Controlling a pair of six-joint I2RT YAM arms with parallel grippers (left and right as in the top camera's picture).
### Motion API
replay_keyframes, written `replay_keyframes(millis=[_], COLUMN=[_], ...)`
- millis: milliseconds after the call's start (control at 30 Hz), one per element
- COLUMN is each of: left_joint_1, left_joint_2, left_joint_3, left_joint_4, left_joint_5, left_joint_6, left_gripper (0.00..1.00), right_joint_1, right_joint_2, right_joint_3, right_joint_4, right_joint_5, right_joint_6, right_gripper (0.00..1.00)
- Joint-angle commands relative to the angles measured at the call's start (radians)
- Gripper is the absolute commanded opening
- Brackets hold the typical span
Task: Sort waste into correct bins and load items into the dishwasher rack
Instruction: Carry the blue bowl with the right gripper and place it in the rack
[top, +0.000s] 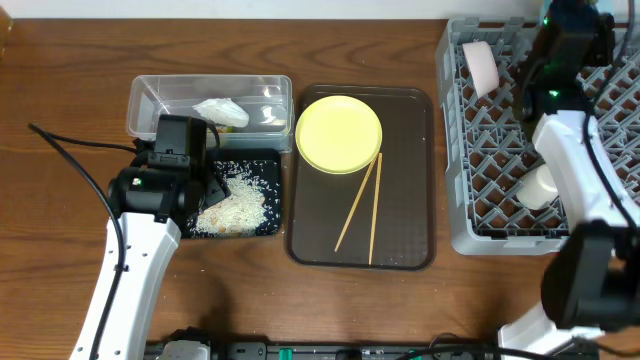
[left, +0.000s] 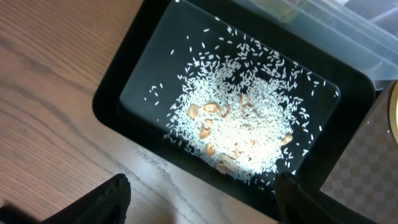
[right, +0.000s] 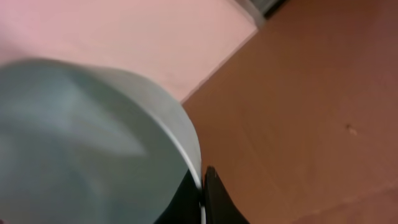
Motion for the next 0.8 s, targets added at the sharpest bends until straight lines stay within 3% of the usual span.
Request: replay_keyframes(millis=[0,433,767], left_joint_1=[0.004,0.004,0.004], left_joint_2=[0.004,0.004,0.004], left_joint_3=[-0.004,-0.004,-0.004], left_joint_4=[-0.003,-0.004,-0.004], left_joint_5=[-0.001,-0.001,0.000], left_joint_6=[-0.006,-0.006,-0.006], left_gripper=[0.77,0.77,0.77], right_joint_1=[-0.021,-0.029,-0.021], right_joint_2=[0.067,0.242,0.296], right_joint_3=[0.005,0.005,0.005], right_joint_4=[0.027,0.192,0.219], right_joint_5=[0.083,0.153,0.148], right_joint_6=[-0.037,-0.036,-0.025], right_gripper=[0.01,0.01,0.01])
